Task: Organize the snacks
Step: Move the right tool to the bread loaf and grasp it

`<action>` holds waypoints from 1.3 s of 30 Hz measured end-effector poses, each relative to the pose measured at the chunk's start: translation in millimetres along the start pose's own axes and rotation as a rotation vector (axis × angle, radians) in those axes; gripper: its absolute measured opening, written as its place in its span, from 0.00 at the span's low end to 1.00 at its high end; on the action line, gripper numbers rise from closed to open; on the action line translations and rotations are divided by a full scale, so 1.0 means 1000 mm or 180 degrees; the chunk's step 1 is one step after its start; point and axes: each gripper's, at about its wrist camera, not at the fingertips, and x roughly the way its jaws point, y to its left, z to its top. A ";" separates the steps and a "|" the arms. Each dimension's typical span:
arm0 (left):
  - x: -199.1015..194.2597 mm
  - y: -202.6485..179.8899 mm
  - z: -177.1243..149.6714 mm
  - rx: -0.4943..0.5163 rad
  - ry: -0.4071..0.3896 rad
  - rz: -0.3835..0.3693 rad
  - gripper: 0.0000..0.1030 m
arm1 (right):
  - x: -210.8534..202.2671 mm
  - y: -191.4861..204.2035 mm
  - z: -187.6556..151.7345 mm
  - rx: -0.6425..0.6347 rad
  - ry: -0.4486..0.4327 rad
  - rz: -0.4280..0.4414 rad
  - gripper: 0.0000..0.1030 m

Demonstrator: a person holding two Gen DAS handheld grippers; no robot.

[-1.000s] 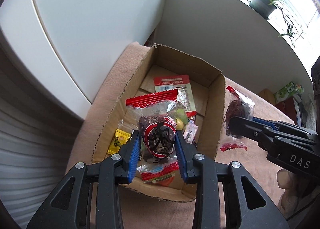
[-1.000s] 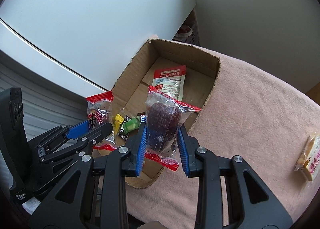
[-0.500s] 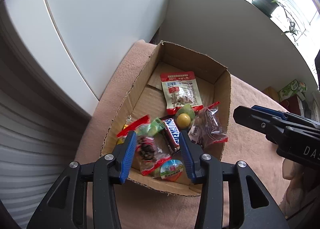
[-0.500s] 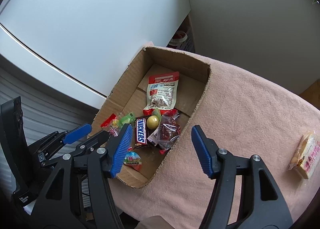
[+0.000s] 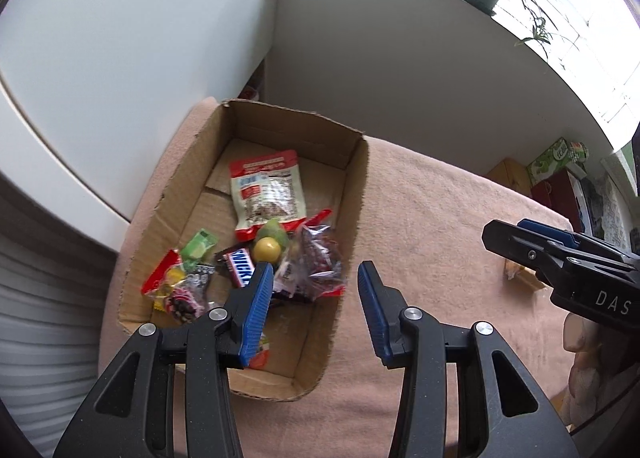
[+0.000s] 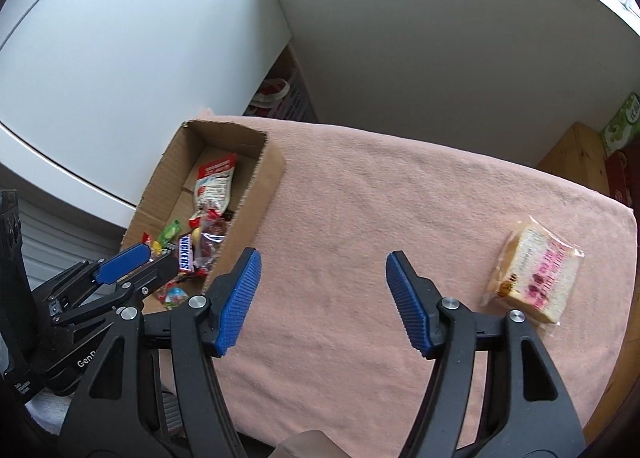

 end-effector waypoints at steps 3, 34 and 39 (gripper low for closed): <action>0.008 -0.027 0.003 0.0123 0.0032 -0.0091 0.41 | -0.007 -0.040 -0.008 0.0193 0.0001 -0.0106 0.66; 0.133 -0.237 0.001 0.0635 0.0876 -0.1174 0.45 | 0.041 -0.263 -0.051 0.1361 0.0384 0.0187 0.66; 0.145 -0.240 0.000 0.0633 0.0956 -0.1193 0.45 | 0.052 -0.263 -0.050 0.1362 0.0437 0.0265 0.62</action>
